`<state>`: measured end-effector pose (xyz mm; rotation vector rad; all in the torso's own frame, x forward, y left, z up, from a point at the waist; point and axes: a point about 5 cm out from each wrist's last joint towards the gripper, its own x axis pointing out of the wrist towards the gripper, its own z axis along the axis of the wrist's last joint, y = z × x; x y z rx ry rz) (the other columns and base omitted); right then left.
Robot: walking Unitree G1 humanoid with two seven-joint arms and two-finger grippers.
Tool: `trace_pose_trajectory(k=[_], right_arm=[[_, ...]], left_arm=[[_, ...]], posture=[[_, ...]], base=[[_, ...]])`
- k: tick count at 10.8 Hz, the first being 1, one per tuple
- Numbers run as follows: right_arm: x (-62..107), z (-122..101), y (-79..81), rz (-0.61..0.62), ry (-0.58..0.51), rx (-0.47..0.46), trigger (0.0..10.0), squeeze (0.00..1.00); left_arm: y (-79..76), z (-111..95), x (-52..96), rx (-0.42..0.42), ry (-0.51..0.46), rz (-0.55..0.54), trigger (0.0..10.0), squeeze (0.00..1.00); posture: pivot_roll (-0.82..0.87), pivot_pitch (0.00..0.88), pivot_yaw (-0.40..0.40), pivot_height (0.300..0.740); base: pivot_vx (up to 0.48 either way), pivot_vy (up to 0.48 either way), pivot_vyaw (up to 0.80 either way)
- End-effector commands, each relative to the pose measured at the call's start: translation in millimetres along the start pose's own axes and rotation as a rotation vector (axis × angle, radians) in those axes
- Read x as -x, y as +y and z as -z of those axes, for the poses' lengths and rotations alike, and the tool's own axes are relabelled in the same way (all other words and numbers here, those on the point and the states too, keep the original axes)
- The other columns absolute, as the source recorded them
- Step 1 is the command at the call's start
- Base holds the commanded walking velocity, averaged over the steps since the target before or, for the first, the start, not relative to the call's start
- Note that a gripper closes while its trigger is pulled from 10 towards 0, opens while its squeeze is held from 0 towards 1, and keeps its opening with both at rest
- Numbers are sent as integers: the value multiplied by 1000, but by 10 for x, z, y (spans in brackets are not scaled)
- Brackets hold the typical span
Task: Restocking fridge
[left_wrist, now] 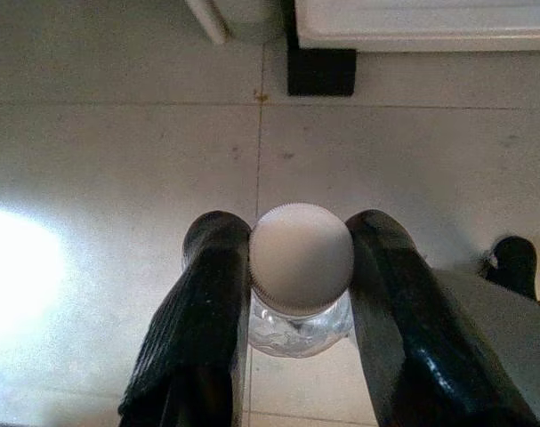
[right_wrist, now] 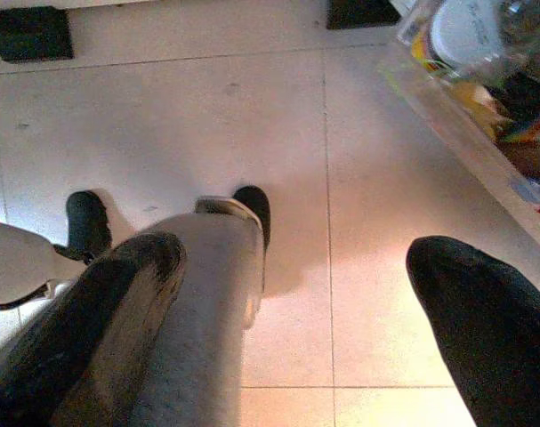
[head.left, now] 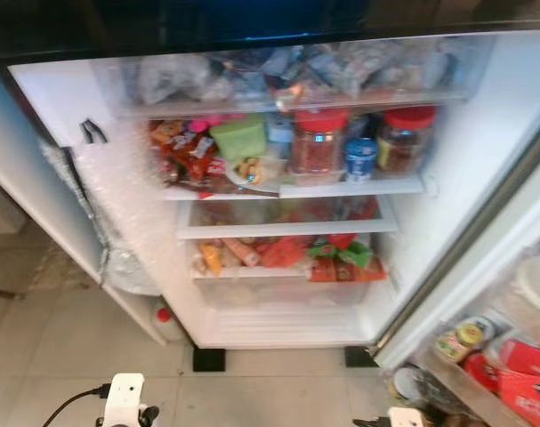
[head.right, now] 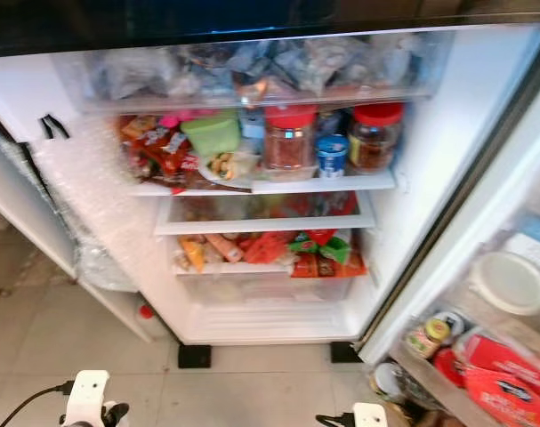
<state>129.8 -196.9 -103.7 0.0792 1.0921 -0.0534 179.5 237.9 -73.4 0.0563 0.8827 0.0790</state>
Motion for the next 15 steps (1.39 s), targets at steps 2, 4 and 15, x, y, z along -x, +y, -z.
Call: trace_pose_trajectory(k=[2,4,15], right_arm=[[4,50,25,-9,16,-10,10000,0],[4,50,25,-11,15,-8,10000,0],[49,48,-190,423,39,231,10000,0]], left_arm=[[59,94,30,11,29,-18,10000,0],[61,101,31,16,35,-23,10000,0],[50,127,38,27,36,-14,10000,0]], posture=[[106,89,71,740],[106,90,72,740],[103,99,77,740]], base=[[0,0,0],[0,0,0],[0,0,0]])
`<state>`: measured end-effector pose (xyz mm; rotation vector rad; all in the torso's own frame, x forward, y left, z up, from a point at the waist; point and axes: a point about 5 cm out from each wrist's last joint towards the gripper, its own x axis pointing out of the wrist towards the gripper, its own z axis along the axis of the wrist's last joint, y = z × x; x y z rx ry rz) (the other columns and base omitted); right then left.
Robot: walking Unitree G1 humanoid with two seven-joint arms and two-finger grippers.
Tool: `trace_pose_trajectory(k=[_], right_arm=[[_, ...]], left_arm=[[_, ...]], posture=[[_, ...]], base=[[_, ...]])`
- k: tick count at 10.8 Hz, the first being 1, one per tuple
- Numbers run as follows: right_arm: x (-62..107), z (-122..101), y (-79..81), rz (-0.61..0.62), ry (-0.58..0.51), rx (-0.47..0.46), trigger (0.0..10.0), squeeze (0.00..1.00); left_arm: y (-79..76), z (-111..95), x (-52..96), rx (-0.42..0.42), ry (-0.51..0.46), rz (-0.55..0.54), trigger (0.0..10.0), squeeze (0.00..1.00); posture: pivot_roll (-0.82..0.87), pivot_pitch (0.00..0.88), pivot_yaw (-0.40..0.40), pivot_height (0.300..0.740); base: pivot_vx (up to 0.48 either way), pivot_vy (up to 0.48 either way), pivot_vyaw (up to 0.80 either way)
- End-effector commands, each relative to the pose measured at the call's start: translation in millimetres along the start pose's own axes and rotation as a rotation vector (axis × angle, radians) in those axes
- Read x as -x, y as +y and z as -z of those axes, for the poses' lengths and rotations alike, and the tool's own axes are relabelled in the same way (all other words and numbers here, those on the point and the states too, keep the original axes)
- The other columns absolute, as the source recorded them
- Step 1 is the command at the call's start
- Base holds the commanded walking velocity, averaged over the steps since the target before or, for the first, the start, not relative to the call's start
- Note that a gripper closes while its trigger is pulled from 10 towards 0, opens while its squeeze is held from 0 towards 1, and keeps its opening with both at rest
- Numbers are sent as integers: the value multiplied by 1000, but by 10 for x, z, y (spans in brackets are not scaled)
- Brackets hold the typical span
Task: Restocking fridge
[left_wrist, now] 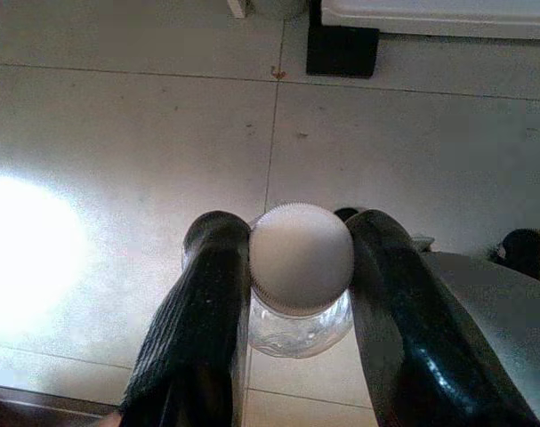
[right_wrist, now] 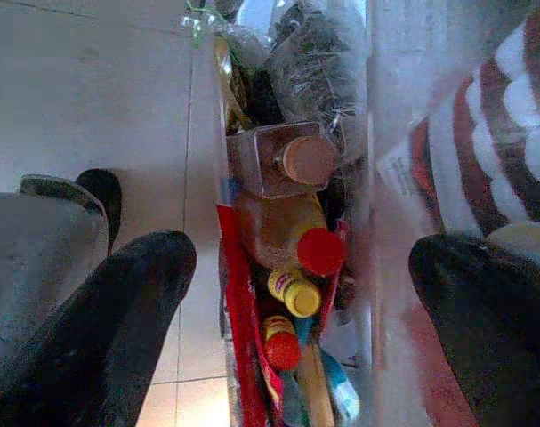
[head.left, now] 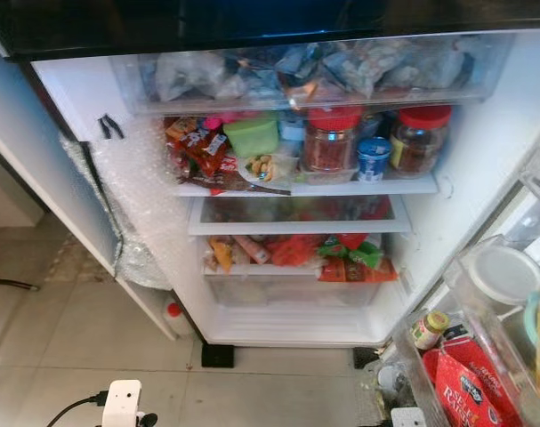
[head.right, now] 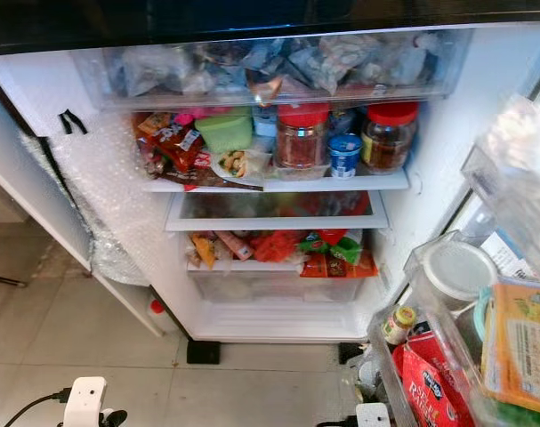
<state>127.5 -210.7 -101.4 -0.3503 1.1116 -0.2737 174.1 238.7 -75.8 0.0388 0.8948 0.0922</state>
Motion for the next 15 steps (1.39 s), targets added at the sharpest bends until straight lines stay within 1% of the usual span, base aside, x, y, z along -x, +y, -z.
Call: trace_pose_trajectory(k=[1,2,3,4,5,6,7,8,14,15], right_arm=[[0,67,-42,31,28,-11,10000,0],[-2,68,-32,-3,34,-15,10000,0],[-2,69,-35,2,34,-27,10000,0],[-4,61,-36,-7,26,-21,10000,0],[-4,53,-22,-33,20,-46,10000,0],[-1,37,11,-92,10,-90,10000,0],[-1,25,21,-113,2,-94,10000,0],[0,25,28,-120,7,-110,10000,0],[-4,16,34,-159,12,-104,10000,0],[-3,18,36,-163,12,-104,10000,0]], left_arm=[[40,70,22,5,23,-10,10000,0],[34,67,21,6,19,-11,10000,0],[25,57,20,11,7,-4,10000,0],[5,47,18,22,-3,21,10000,0],[-14,31,16,22,-11,56,10000,0],[-1,20,13,3,-8,44,10000,0],[3,18,12,0,-5,40,10000,0],[8,18,9,-20,7,37,10000,0],[9,16,6,-14,11,34,10000,0],[10,18,7,-16,12,35,10000,0]], posture=[[102,99,76,740],[103,98,74,740],[104,95,69,740],[109,93,66,740],[110,94,64,740],[106,94,67,740],[106,94,68,740],[108,94,70,740],[110,89,67,740],[110,90,69,740]], base=[[0,0,0],[0,0,0],[0,0,0],[0,0,0],[0,0,0],[0,0,0],[0,0,0],[0,0,0],[0,0,0],[0,-262,0]])
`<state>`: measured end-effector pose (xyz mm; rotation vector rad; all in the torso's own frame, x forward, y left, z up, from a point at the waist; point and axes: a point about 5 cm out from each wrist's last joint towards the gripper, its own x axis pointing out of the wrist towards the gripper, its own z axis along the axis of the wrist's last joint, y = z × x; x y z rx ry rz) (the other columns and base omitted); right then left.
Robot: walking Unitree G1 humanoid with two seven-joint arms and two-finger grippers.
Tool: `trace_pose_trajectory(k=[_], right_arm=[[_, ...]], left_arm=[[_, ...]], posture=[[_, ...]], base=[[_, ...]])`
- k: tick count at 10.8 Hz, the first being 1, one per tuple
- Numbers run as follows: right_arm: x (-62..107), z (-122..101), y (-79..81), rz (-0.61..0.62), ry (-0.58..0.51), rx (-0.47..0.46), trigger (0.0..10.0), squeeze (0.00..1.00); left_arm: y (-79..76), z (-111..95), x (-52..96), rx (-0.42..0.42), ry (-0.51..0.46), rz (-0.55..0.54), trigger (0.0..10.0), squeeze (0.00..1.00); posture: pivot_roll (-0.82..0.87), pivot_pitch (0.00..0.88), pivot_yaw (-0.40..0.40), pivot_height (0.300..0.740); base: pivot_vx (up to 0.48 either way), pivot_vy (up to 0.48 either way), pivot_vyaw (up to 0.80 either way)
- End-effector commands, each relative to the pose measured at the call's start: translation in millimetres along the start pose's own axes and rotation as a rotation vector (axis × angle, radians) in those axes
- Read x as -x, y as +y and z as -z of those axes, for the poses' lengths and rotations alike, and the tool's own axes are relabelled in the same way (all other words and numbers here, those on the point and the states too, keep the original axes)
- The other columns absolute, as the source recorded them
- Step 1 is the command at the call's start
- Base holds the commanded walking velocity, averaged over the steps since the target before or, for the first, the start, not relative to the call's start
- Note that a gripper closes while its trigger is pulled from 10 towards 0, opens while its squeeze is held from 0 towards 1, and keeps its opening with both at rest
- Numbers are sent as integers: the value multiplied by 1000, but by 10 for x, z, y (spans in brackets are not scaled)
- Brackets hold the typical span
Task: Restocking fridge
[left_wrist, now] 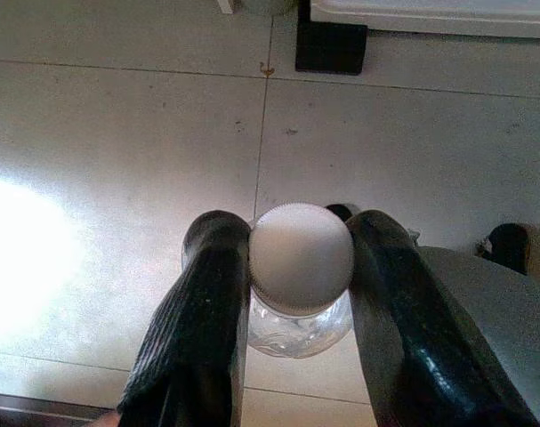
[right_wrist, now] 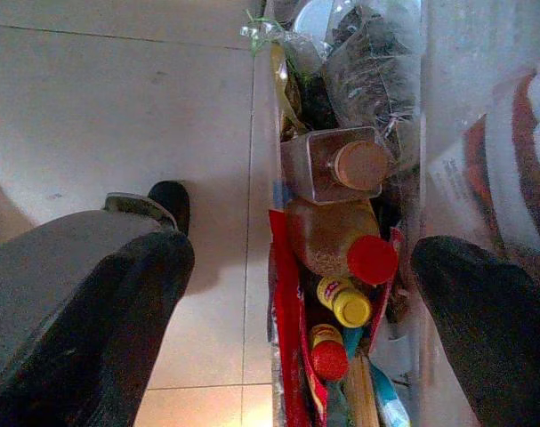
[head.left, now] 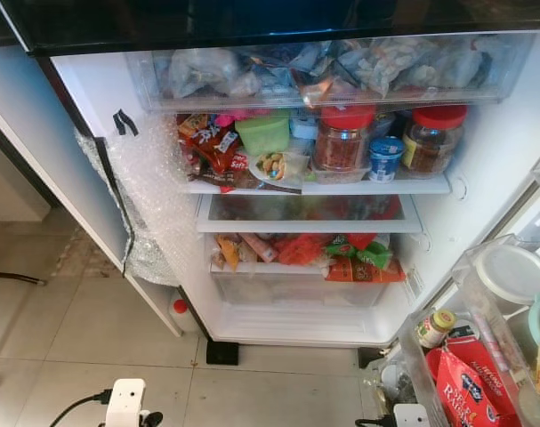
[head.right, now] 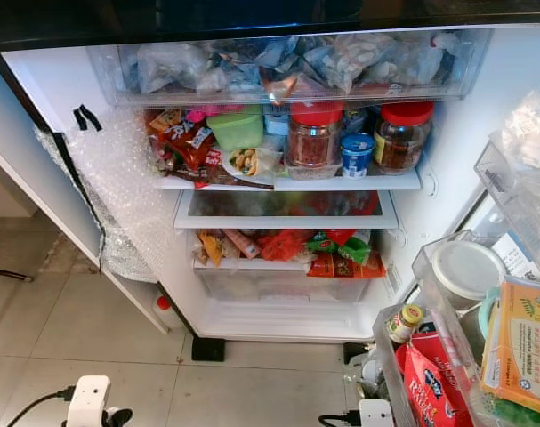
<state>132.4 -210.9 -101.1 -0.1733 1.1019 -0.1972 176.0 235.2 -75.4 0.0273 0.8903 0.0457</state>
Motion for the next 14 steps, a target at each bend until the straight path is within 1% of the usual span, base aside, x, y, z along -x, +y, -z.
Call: trace_pose_trajectory(k=[1,11,12,13,14], right_arm=[[12,71,33,-15,24,-1,10000,0],[13,75,38,-36,21,-4,10000,0],[13,75,38,-39,21,-7,10000,0],[13,74,46,-62,19,-13,10000,0],[13,69,51,-72,18,-16,10000,0]], left_arm=[[45,39,16,-8,19,-10,10000,0],[42,45,16,-16,23,-6,10000,0],[40,44,16,-16,22,-6,10000,0],[40,30,15,-35,11,-7,10000,0],[44,-7,16,-46,-28,-17,10000,0]], posture=[[111,89,68,740],[105,85,67,740],[105,86,66,740],[104,87,66,740],[103,90,66,740]], base=[[0,-259,0],[0,-270,0],[0,0,0],[0,0,0],[0,0,0]])
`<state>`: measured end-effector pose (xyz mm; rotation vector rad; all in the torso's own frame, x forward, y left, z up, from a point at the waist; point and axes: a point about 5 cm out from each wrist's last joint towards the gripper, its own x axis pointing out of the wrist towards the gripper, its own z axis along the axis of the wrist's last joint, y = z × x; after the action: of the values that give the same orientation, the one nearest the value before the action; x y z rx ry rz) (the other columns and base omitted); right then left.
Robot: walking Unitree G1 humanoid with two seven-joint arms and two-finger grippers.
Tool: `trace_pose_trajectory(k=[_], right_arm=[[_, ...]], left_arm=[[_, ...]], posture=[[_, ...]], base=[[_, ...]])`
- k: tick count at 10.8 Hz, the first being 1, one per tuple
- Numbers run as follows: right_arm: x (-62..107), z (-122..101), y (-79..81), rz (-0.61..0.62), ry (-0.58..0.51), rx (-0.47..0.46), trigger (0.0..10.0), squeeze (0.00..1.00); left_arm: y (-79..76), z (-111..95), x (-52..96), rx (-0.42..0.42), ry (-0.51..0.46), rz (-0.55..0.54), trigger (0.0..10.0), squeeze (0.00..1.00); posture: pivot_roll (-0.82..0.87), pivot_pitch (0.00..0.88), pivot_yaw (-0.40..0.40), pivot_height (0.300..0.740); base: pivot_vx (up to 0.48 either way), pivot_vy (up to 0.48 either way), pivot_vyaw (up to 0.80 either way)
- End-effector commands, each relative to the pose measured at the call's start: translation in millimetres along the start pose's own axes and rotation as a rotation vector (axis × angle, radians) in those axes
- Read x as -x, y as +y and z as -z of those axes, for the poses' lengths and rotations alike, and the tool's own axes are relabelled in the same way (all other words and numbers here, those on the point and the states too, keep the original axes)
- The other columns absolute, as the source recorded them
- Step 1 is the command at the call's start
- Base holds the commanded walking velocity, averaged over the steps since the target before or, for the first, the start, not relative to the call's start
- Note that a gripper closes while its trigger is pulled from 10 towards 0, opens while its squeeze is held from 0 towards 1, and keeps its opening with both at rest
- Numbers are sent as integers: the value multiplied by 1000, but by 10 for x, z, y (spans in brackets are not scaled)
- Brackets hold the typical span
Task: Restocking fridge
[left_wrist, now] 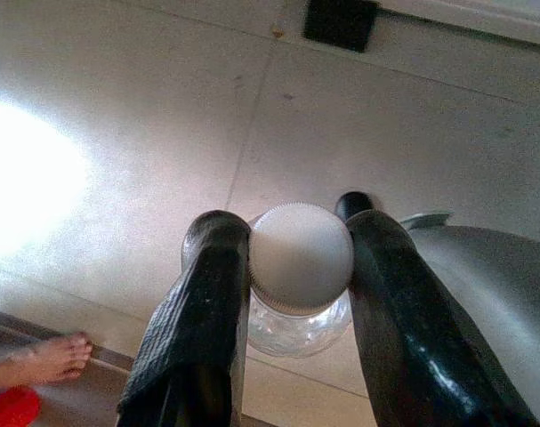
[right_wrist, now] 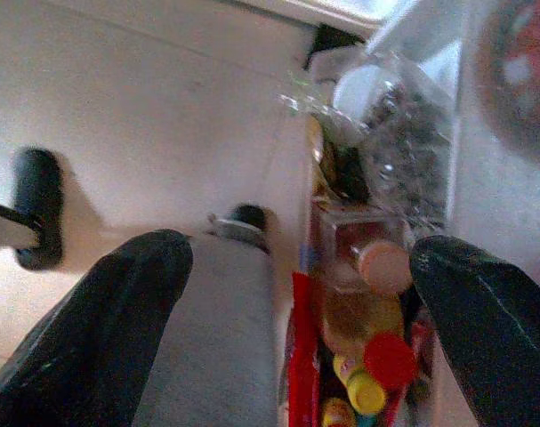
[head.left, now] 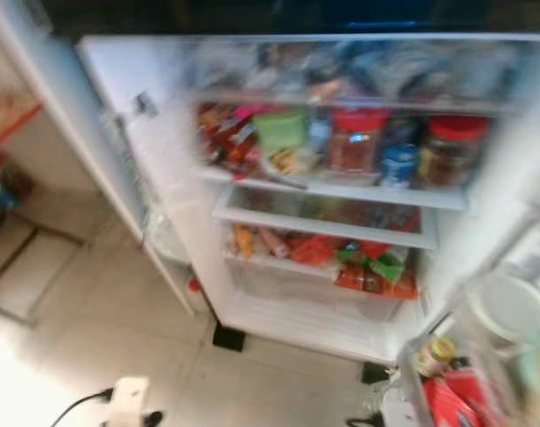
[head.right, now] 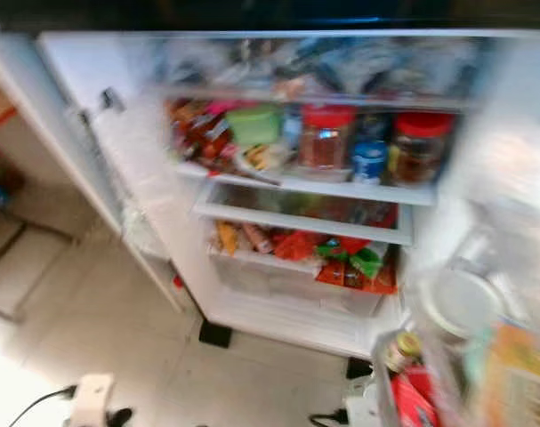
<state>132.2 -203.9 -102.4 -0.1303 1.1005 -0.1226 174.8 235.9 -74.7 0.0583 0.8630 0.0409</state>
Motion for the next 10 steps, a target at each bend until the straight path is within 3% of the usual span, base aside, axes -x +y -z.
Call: trace_pose_trajectory(k=[1,2,3,5,6,8,10], right_arm=[[7,59,-18,2,23,-19,10000,0],[4,38,-12,-19,14,-30,10000,0],[0,18,-9,-24,14,-28,10000,0],[-4,-17,12,-53,5,-47,10000,0],[-8,-39,21,-68,4,-55,10000,0],[-15,-81,30,-79,2,-105,10000,0],[-23,-164,46,-97,-26,-193,10000,0]], left_arm=[[37,-45,4,-23,-36,-13,10000,0],[33,-127,5,-42,-111,-22,10000,0],[30,-755,-72,-67,-308,3,10000,0],[-73,-1144,-23,-88,-513,79,10000,0],[-224,-1335,43,-120,-646,151,10000,0],[-517,-1467,142,-210,-749,275,10000,0],[-656,-1537,181,-196,-786,323,10000,0]], posture=[[103,91,65,740],[109,91,64,740],[108,90,68,740],[104,92,75,740],[99,99,85,740],[86,109,106,740],[79,118,118,740]], base=[[0,0,0],[0,0,0],[0,0,0],[0,0,0],[0,0,0],[0,0,0],[0,0,0]])
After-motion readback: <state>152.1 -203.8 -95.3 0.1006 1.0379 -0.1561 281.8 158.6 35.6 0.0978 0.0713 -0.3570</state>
